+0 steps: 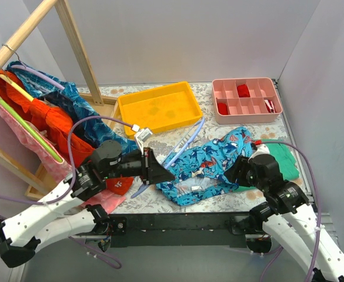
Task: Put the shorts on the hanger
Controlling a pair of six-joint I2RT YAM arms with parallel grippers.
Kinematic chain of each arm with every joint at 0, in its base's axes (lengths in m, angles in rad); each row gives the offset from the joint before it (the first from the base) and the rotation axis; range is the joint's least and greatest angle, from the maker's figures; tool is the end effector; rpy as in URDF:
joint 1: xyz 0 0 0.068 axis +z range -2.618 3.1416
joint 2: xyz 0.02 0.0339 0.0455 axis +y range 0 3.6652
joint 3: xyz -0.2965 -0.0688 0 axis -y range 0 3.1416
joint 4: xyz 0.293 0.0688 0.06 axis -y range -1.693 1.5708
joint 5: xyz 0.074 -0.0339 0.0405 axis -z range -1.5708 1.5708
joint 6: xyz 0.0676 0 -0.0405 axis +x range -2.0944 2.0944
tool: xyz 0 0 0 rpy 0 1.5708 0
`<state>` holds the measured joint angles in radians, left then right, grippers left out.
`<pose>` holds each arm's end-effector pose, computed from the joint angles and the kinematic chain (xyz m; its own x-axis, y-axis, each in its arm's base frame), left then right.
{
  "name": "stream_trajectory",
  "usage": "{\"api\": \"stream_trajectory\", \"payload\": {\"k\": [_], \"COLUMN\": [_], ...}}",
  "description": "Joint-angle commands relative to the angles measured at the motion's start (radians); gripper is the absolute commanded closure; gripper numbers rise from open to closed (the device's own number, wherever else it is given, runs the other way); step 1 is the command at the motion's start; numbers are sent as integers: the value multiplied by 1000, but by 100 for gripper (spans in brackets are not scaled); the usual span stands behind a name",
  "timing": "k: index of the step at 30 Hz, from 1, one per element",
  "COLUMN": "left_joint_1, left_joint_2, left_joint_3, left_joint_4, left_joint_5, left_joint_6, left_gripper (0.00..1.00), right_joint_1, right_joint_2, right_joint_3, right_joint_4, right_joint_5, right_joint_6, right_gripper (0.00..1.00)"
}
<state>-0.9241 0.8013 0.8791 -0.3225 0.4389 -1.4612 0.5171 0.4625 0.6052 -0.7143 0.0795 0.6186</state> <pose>0.1171 -0.2027 0.3763 -0.9810 -0.1940 -0.0038 -0.0389 0.2159 -0.9756 0.1374 0.0720 0.2704 -0.6352 0.3038 -0.7101 -0.0815 0.8879 0.4527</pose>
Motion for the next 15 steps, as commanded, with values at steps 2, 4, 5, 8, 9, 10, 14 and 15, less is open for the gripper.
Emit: {"api": "stream_trajectory", "payload": {"k": [2, 4, 5, 8, 9, 10, 14, 15], "left_joint_1": [-4, -5, -4, -4, -4, -5, -4, -4], "left_joint_2": [-138, -184, -203, -264, -274, -295, -329, -329], "left_joint_3": [-25, -54, -66, -126, -138, -146, -126, -120], "left_joint_4": [-108, -127, -133, -142, -141, -144, -167, -185], "left_joint_5": [168, 202, 208, 233, 257, 261, 291, 306], "left_joint_6": [-11, -24, -39, -65, -77, -83, -82, -79], "left_gripper": [100, 100, 100, 100, 100, 100, 100, 100], "right_joint_1": [-2, 0, 0, 0, 1, -2, 0, 0], "right_joint_2": [-24, -15, -18, 10, 30, 78, 194, 214], "right_joint_3": [-97, -110, -107, -53, -39, -32, -34, -36], "right_joint_4": [-24, -13, -4, 21, 29, 48, 140, 151], "right_joint_5": [-3, -1, 2, 57, 92, 114, 175, 186], "right_joint_6": [59, 67, 69, 79, 81, 76, 56, 56], "right_gripper": [41, 42, 42, 42, 42, 42, 53, 55]}}
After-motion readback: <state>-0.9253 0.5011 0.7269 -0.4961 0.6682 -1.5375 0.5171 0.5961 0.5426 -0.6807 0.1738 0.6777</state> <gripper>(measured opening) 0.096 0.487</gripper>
